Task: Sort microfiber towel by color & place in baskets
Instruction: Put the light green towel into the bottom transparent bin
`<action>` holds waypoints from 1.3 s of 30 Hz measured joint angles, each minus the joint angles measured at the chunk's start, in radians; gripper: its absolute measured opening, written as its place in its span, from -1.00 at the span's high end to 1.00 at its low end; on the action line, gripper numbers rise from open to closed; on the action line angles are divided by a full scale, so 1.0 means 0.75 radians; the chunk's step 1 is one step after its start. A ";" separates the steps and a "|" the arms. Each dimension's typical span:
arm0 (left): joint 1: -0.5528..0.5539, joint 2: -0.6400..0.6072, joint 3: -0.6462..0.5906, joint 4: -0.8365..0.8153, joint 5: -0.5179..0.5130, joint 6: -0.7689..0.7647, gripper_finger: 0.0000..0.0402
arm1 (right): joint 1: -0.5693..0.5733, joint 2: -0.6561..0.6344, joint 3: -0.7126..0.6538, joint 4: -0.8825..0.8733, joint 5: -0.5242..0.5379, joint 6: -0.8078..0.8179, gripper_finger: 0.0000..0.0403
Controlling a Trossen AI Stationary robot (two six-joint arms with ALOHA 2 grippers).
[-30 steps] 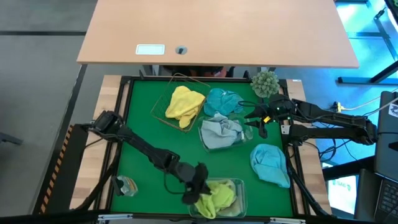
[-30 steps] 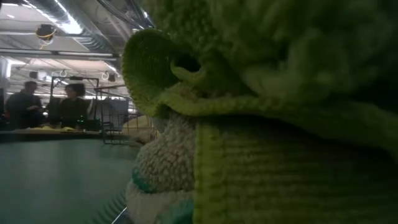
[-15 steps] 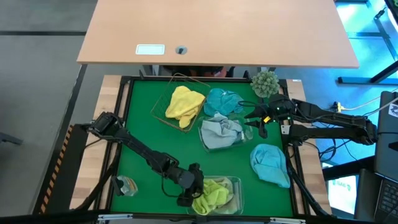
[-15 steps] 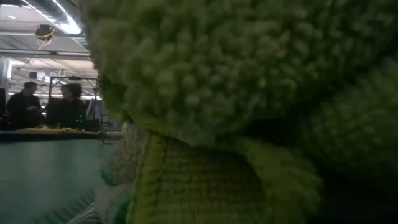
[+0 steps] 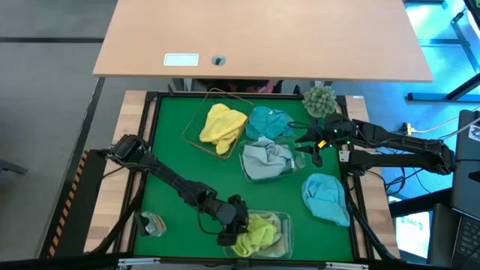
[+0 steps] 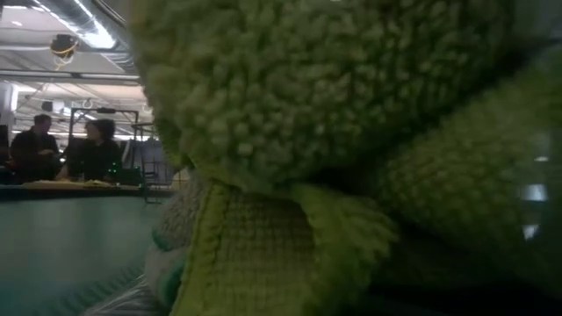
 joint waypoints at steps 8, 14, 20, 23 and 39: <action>0.010 0.000 -0.002 0.199 0.003 0.009 0.38 | 0.000 0.000 0.000 0.000 0.000 0.000 0.28; 0.006 0.000 -0.002 0.222 0.006 0.005 0.38 | 0.000 0.000 0.000 0.000 0.000 0.000 0.28; 0.009 0.000 -0.002 0.224 0.011 -0.089 0.32 | 0.000 0.000 0.000 0.000 0.000 0.000 0.28; 0.010 0.000 -0.002 0.224 0.084 -0.119 0.25 | 0.000 0.000 0.000 0.000 0.000 0.000 0.28; 0.071 -0.053 -0.002 0.207 0.277 -0.194 0.24 | 0.000 0.000 0.000 0.000 0.000 0.000 0.28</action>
